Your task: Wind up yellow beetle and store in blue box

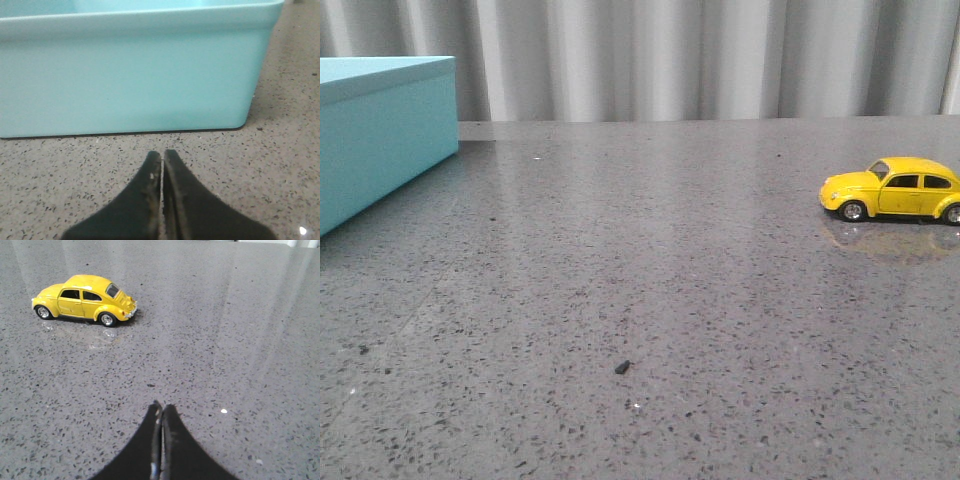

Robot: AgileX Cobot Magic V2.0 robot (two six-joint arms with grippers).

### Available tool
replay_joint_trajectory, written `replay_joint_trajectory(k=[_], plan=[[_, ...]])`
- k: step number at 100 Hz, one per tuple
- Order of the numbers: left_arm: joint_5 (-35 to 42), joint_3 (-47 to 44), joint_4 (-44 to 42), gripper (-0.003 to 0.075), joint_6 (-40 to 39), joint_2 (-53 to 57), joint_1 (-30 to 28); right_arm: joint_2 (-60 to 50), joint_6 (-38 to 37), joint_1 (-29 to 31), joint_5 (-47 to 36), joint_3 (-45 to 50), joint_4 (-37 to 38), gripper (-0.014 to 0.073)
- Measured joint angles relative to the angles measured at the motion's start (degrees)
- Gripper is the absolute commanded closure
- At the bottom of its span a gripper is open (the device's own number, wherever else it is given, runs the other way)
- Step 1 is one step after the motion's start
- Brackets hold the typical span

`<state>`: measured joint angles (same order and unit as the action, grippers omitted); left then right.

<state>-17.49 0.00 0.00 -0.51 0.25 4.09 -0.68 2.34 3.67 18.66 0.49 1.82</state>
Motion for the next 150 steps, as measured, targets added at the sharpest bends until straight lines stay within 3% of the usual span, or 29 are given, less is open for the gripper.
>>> replay_joint_trajectory(k=[100,132,150], plan=[[9.64,0.0,0.38,0.0741,0.0,0.0,0.0,0.0,0.0,0.0,-2.45,0.0,0.0,0.0655],[18.67,0.0,0.38,0.0741,0.0,0.0,0.0,0.0,0.0,0.0,-14.81,0.0,0.0,0.0655],[19.81,0.0,0.38,0.0741,0.0,0.0,0.0,0.0,0.0,0.0,-17.36,0.0,0.0,0.0655]])
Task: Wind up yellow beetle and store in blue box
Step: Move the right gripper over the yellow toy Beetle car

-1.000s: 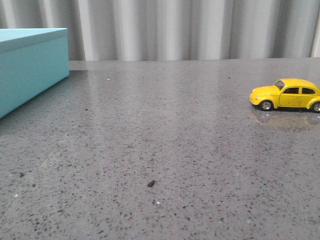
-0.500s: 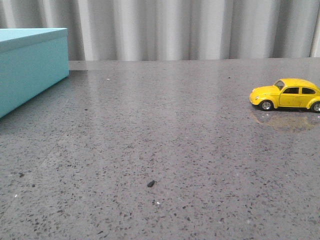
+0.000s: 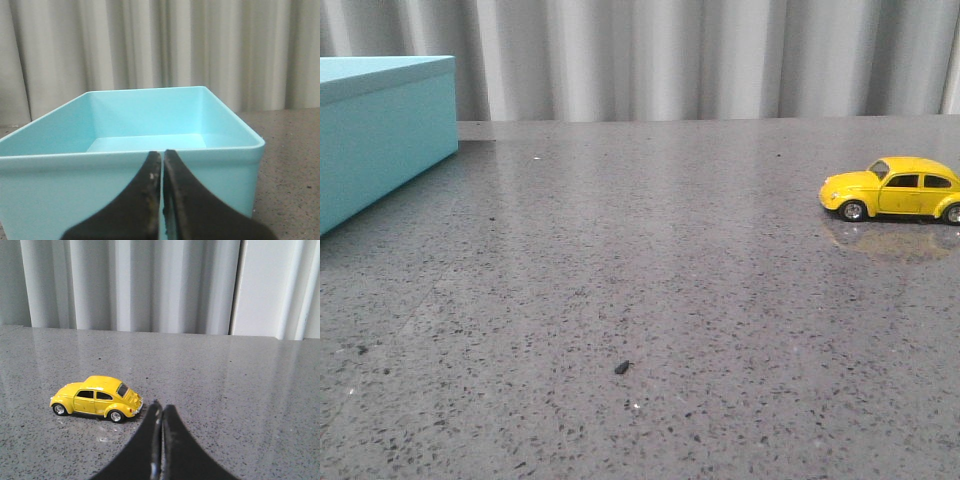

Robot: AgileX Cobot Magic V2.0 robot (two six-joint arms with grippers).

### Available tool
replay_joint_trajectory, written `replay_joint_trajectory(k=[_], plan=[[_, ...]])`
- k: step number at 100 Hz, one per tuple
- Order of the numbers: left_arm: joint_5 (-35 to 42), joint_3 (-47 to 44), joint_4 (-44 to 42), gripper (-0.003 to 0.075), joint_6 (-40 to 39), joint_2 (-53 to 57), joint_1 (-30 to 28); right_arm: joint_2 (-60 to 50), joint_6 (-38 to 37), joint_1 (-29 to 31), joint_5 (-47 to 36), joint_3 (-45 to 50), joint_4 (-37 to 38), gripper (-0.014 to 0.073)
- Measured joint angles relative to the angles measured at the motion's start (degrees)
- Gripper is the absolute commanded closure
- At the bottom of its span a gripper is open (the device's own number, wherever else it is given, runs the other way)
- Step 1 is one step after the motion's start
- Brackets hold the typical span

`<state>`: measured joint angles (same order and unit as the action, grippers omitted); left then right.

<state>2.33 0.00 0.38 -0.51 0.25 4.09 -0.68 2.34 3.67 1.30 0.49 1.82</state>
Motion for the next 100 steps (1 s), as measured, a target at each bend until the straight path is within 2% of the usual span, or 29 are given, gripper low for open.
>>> replay_joint_trajectory(k=[11,20,31,52,61,77,100], plan=[[-0.4,0.34,0.0,0.0741,0.0,0.0,0.0,0.0,0.0,0.0,2.15,-0.13,-1.03,0.0655],[-5.04,2.31,-0.38,0.0741,0.0,0.0,0.0,0.86,0.0,0.0,7.67,-2.12,-2.29,0.0655],[-10.56,7.54,-1.78,0.0741,0.0,-0.83,0.0,4.95,0.0,0.0,14.02,-7.88,-2.76,0.0654],[-13.38,15.48,-2.29,0.0741,0.1,-5.84,0.0,16.15,0.0,0.0,25.44,-21.94,-6.01,0.0655],[-13.64,16.55,-2.29,0.0741,0.1,-6.73,0.0,19.43,0.0,0.0,25.89,-25.39,-6.79,0.0655],[-13.89,16.57,-2.17,0.0741,0.17,-6.82,0.0,23.13,0.0,0.0,22.42,-26.05,-6.91,0.0655],[-14.36,16.57,-1.98,0.0741,0.51,-6.82,0.0,30.0,0.0,-1.1,23.37,-30.45,-7.01,0.0655]])
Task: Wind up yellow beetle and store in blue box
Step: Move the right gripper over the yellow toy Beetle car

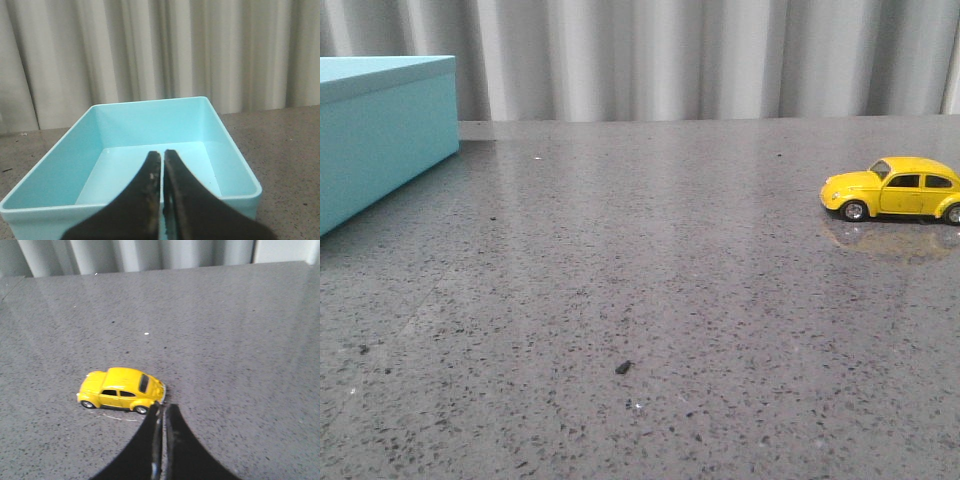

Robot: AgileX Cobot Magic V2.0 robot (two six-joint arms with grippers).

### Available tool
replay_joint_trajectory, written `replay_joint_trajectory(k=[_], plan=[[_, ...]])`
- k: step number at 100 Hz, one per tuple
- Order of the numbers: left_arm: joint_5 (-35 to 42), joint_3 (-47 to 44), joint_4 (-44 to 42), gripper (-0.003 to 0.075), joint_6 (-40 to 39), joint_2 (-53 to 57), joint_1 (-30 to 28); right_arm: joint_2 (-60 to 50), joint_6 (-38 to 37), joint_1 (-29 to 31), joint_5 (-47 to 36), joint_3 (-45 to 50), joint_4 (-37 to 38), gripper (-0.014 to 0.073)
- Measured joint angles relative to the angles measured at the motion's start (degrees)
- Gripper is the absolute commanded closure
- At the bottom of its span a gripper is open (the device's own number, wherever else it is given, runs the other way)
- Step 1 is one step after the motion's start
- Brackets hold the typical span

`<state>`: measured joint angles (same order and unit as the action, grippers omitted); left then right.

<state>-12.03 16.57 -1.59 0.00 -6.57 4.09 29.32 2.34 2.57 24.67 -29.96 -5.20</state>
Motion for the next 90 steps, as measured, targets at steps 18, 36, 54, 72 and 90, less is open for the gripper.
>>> replay_joint_trajectory(k=[18,36,54,72,90], plan=[[-0.33,0.0,0.0,0.0741,0.0,0.0,0.0,10.98,0.0,-4.34,4.57,-7.57,0.0,0.0655],[-0.38,0.0,0.0,0.0741,0.0,0.0,0.0,24.48,0.0,-8.03,12.49,-17.68,0.0,0.0655],[-0.38,0.0,0.0,0.0741,0.0,0.0,0.0,37.67,0.0,-8.68,21.42,-28.61,0.0,0.0654],[-0.38,0.0,0.0,0.0741,0.0,0.0,0.0,47.54,0.0,-8.8,28.8,-37.7,0.0,0.0653],[-0.38,0.0,0.0,0.0741,0.0,0.0,0.0,54.36,0.0,-8.8,32.94,-43.69,0.0,0.0653]])
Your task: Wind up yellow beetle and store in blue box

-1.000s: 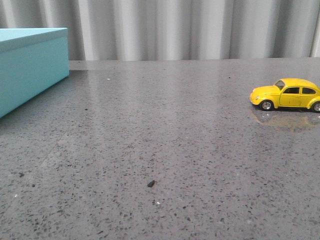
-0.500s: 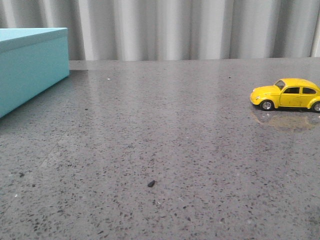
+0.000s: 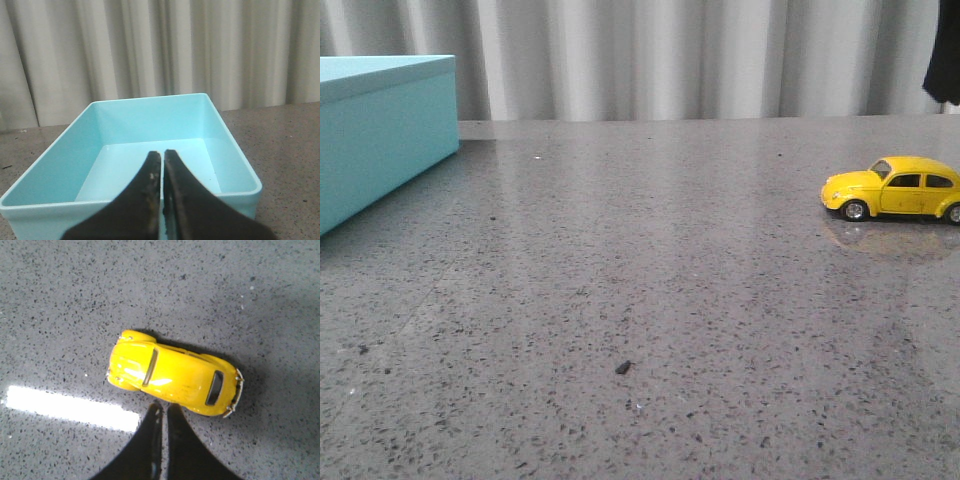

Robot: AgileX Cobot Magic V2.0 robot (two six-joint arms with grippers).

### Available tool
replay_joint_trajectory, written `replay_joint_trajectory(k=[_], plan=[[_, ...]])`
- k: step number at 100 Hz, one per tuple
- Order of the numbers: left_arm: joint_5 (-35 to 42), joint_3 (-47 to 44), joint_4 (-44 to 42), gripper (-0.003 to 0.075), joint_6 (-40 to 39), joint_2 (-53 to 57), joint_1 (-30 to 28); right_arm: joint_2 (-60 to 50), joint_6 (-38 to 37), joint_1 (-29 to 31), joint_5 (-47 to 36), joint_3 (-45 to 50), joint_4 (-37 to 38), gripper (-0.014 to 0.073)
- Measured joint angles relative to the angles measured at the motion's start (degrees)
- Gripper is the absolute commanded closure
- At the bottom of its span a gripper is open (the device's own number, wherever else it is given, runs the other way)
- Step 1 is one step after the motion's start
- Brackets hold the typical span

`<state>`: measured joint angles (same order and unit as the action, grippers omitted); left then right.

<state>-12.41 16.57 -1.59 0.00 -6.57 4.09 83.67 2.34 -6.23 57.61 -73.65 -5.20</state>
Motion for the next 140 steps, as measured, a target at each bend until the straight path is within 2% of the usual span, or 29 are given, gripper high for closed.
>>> replay_joint_trajectory(k=[42,93,140], plan=[[-0.1,0.0,0.0,0.0741,0.0,0.0,0.0,9.02,0.0,0.0,2.23,-5.06,-0.52,0.0653],[-0.1,0.0,0.0,0.0741,0.0,0.0,0.0,11.5,-0.25,0.0,4.2,-6.23,-0.92,0.0653],[-0.1,0.0,0.0,0.0741,0.0,0.0,0.0,11.5,-7.13,0.0,7.65,-6.36,10.35,0.0653]])
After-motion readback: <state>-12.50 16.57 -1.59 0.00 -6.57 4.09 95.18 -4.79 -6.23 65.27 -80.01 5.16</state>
